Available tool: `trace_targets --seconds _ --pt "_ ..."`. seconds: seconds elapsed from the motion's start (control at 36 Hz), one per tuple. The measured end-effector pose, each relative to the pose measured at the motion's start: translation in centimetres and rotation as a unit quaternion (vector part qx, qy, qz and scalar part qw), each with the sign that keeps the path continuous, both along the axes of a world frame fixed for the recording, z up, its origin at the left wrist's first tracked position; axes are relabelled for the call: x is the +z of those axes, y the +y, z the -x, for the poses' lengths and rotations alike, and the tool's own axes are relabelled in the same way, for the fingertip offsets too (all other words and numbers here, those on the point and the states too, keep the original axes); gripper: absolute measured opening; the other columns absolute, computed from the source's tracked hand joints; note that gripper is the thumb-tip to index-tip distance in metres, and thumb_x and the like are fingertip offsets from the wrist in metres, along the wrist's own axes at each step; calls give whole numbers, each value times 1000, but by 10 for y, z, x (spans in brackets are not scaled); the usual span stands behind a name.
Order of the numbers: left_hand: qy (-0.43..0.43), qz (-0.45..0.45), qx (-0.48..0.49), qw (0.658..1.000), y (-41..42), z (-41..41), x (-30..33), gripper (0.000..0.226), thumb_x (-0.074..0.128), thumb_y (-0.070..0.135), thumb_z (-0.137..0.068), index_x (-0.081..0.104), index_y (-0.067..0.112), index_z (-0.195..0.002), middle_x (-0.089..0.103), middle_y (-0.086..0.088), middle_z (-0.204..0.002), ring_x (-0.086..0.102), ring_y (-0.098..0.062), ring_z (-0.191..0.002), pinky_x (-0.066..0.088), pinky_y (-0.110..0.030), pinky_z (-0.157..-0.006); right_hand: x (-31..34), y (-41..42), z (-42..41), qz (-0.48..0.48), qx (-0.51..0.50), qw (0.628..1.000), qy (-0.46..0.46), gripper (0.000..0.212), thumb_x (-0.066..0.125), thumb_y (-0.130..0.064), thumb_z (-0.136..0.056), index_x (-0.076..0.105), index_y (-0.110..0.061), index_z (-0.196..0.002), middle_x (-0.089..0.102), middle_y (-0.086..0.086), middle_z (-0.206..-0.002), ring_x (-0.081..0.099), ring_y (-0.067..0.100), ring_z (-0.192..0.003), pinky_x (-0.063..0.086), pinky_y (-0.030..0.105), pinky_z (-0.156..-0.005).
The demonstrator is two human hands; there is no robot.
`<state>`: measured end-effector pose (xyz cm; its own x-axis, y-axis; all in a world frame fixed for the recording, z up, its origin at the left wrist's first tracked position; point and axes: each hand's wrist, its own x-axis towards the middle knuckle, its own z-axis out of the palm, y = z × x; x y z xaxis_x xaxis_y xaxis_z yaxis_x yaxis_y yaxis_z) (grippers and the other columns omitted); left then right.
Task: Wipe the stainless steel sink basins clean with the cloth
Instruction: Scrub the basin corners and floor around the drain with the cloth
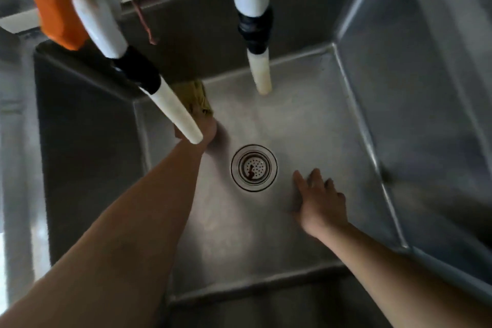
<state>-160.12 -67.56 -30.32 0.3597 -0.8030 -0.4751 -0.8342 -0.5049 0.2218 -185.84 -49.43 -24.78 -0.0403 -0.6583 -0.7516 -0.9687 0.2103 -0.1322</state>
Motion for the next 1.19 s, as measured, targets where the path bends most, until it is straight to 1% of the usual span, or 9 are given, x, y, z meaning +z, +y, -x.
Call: trace_targets --seconds 0.14,0.31,0.58,0.69,0.78,0.86,1.0,1.11,1.19 --pt "-74 15 -166 983 -14 66 9 57 31 29 -102 18 19 -157 11 -4 -165 7 -30 -150 5 -47 -120 8 -10 33 -38 -35 996 -68 76 56 -29 -86 23 -36 -154 8 -11 -165 27 20 -148 36 47 -113" --pt "35 33 -388 920 0 169 9 52 40 31 -102 32 28 -153 23 -1 -163 17 -25 -150 12 -37 -121 7 -13 64 -10 -171 979 -108 61 63 -35 -83 48 -31 -141 51 -7 -146 53 20 -130 44 34 -107" --pt "160 12 -479 863 129 195 24 49 53 19 -94 52 34 -141 37 13 -156 32 -27 -138 30 -33 -109 23 9 100 -20 -304 949 -77 36 54 -22 -91 60 -19 -126 60 6 -133 56 29 -122 45 31 -93" --pt "152 21 -501 852 172 190 23 42 52 24 -97 57 39 -135 44 16 -151 40 -23 -133 31 -34 -104 54 17 102 17 -261 961 -91 11 55 -22 -87 66 -20 -84 70 4 -96 66 28 -98 50 33 -75" --pt "128 11 -518 846 186 185 31 36 57 23 -95 64 35 -127 54 14 -143 48 -21 -129 36 -33 -103 92 19 102 62 -200 972 -106 30 60 -26 -88 68 -26 -116 67 -2 -119 63 21 -112 50 30 -90" --pt "114 43 -490 863 195 179 44 29 81 12 -70 78 24 -97 75 5 -107 70 -22 -98 56 -30 -80 133 10 103 148 -107 970 -162 41 59 -22 -91 61 -20 -132 60 -1 -133 57 19 -122 44 30 -102" --pt "75 -82 -375 920 192 170 59 38 46 21 -96 57 28 -131 58 2 -136 56 -23 -121 44 -32 -94 194 -27 113 334 117 919 -175 36 64 -11 -85 68 -9 -121 62 11 -130 54 28 -128 42 43 -107" --pt "36 -111 -421 900 188 172 63 62 52 25 -93 30 32 -150 34 1 -152 38 -25 -135 41 -38 -102 213 -67 140 408 206 886 -80 46 60 -21 -86 61 -14 -131 50 11 -148 38 30 -143 28 56 -115" --pt "11 -109 -465 879 189 178 61 68 56 33 -91 24 34 -151 27 -1 -153 33 -27 -137 35 -40 -107 212 -95 170 383 207 900 -13 67 53 -38 -85 43 -18 -149 34 9 -159 25 29 -150 21 58 -117"
